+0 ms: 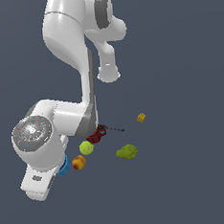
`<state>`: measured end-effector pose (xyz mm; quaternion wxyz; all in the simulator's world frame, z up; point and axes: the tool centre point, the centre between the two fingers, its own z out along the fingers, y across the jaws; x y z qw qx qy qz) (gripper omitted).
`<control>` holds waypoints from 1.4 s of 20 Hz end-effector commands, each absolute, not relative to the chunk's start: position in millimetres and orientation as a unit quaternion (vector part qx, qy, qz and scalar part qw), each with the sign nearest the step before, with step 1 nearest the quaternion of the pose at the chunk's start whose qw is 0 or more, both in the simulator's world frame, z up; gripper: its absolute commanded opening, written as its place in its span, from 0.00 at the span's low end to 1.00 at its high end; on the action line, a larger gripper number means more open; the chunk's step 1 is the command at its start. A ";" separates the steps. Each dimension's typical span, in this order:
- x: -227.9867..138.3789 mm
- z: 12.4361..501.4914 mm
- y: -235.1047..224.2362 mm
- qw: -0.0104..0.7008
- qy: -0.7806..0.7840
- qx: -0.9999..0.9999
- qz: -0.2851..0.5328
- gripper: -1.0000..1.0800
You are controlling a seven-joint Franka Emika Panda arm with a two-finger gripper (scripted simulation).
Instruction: Pick up a designated object from a clutter of objects.
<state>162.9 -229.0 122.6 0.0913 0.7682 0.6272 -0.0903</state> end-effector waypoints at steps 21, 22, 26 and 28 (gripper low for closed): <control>166.0 81.4 -259.3 0.093 0.675 0.724 -0.106 0.62; 165.8 77.8 -260.4 0.094 0.675 0.724 -0.106 0.62; 165.4 71.3 -262.4 0.094 0.676 0.723 -0.106 0.62; 165.4 71.3 -262.4 0.094 0.676 0.723 -0.106 0.00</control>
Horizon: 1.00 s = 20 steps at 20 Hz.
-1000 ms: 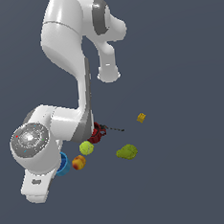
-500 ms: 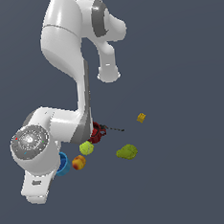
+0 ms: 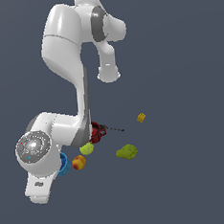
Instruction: Pick up a designated object from a clutter of objects.
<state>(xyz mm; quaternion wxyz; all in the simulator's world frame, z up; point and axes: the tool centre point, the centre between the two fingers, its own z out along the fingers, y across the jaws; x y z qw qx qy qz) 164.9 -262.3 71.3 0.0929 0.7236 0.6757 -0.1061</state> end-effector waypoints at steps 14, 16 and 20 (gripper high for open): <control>164.0 74.0 -260.0 0.093 0.676 0.723 -0.105 0.00; 162.1 76.6 -258.9 0.093 0.676 0.723 -0.105 0.00; 156.4 84.7 -255.4 0.093 0.676 0.723 -0.105 0.00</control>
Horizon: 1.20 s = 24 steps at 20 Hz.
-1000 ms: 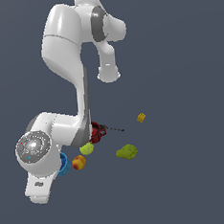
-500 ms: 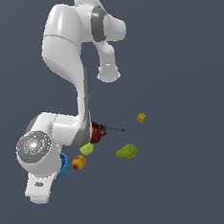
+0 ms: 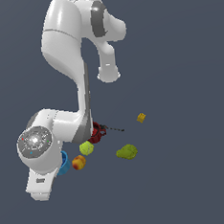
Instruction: Pick up a designated object from a clutter of objects.
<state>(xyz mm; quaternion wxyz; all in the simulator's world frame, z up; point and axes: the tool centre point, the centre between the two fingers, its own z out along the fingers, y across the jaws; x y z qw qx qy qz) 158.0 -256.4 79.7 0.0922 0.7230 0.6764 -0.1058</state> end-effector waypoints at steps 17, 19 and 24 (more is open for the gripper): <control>95.2 172.8 -218.5 0.093 0.676 0.723 -0.105 0.00; 85.6 186.7 -212.8 0.093 0.676 0.723 -0.105 0.00; 61.4 222.4 -197.9 0.094 0.676 0.723 -0.105 0.00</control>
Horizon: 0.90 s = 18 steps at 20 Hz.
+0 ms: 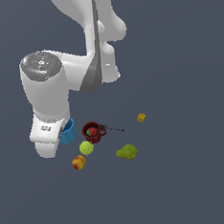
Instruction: Pick up a designated object from a clutter of objects.
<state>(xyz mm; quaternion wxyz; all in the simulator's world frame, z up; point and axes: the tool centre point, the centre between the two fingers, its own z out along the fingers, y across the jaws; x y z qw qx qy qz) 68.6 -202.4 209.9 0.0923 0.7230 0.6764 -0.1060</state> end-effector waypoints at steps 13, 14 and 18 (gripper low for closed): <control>-5.5 323.7 -156.7 0.094 0.676 0.723 -0.106 0.00; -11.0 332.2 -153.3 0.094 0.676 0.723 -0.106 0.00; -31.7 365.1 -140.1 0.094 0.676 0.723 -0.106 0.00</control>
